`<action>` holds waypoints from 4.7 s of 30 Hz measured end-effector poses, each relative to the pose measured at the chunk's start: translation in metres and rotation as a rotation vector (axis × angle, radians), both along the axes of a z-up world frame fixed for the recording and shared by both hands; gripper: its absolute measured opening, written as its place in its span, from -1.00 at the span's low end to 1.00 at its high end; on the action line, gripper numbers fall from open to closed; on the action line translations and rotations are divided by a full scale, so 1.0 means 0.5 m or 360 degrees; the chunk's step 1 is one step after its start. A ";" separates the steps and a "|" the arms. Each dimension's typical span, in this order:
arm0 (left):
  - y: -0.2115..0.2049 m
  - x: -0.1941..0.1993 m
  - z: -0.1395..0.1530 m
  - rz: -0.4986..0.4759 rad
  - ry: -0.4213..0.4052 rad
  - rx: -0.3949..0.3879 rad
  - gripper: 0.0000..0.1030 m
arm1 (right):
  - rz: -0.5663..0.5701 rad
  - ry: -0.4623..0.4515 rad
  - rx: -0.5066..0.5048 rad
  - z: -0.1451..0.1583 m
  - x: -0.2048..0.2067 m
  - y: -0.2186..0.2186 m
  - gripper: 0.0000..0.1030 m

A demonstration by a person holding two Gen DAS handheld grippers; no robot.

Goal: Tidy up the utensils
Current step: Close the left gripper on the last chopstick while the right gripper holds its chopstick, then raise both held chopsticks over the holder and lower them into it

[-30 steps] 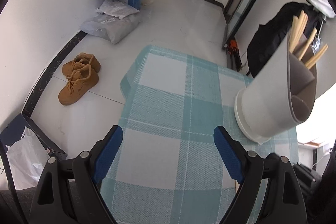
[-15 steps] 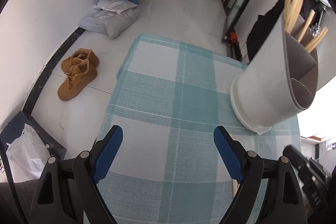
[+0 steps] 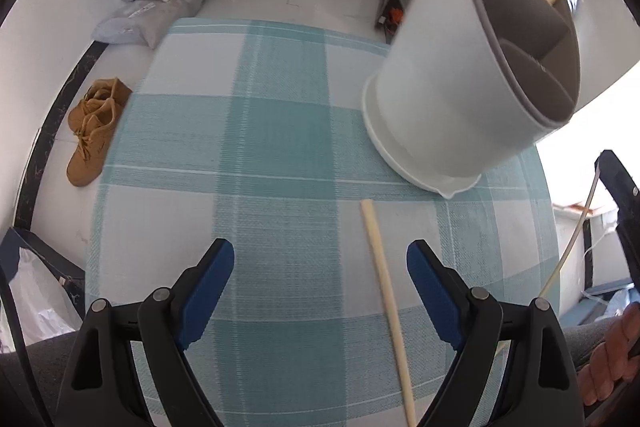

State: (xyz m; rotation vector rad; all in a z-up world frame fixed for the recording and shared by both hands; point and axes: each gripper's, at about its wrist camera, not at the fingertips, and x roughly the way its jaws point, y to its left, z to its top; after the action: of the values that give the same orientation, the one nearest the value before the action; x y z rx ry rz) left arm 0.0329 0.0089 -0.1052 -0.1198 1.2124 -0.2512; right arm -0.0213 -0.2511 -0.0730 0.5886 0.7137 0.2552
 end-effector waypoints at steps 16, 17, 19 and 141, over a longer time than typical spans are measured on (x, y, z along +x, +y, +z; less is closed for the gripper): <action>-0.071 0.000 -0.010 0.0043 -0.0047 0.0317 0.35 | -0.0111 -0.0051 0.0018 0.010 -0.013 -0.049 -0.94; -0.076 0.001 -0.009 0.0032 -0.0043 0.0319 0.20 | -0.0107 -0.0052 0.0027 0.010 -0.014 -0.051 -0.94; -0.087 -0.002 -0.001 -0.0003 -0.0022 0.0314 -0.13 | -0.0108 -0.0053 0.0028 0.010 -0.014 -0.052 -0.94; 0.017 0.032 -0.005 0.0257 -0.0011 -0.0002 -0.96 | -0.0045 -0.0390 -0.0108 0.106 -0.142 -0.013 -0.94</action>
State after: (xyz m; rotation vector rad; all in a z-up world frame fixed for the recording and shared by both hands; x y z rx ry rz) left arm 0.0491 0.0174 -0.1075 -0.2170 1.1885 -0.1111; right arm -0.0921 -0.2574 -0.0201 0.4924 0.4749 0.2704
